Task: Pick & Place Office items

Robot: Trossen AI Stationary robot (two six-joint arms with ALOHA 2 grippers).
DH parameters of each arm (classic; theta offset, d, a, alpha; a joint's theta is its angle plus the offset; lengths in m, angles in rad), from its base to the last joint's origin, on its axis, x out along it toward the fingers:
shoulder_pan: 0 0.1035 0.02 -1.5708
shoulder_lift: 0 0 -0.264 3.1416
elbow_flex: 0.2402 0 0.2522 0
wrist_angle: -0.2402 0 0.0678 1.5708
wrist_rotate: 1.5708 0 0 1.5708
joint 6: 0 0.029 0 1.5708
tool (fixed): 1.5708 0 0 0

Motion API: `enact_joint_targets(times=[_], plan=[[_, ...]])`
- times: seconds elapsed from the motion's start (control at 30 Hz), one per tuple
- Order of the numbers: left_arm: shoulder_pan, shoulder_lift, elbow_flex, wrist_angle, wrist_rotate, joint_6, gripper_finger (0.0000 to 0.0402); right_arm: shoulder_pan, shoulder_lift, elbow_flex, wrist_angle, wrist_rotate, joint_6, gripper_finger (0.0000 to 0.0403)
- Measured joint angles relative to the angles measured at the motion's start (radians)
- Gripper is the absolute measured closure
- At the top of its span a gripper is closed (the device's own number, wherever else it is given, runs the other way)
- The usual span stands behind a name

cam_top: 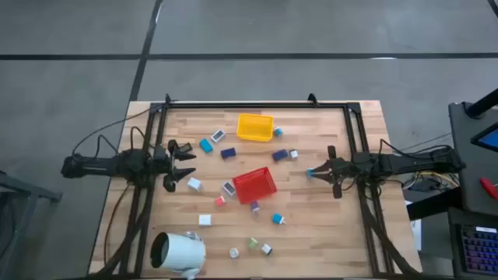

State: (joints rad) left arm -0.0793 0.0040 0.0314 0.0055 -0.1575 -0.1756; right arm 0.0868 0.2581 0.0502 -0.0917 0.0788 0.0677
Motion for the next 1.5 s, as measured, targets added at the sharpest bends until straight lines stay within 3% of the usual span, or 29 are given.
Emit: enact_joint_targets(times=[0.8,1.3,1.5], plan=[[0.0,0.0,0.0,0.0,0.0,0.0,0.0149,0.0,0.0,0.0,0.006,0.0,0.004,0.0339],[0.0,0.0,0.0,0.013,-0.001,0.047,0.0149,0.0,0.0,0.0,0.213,0.0,0.019,0.0339],[0.0,0.0,0.0,0.031,-0.021,0.036,0.0149,0.0,0.0,0.0,0.239,-0.001,0.106,0.0339]])
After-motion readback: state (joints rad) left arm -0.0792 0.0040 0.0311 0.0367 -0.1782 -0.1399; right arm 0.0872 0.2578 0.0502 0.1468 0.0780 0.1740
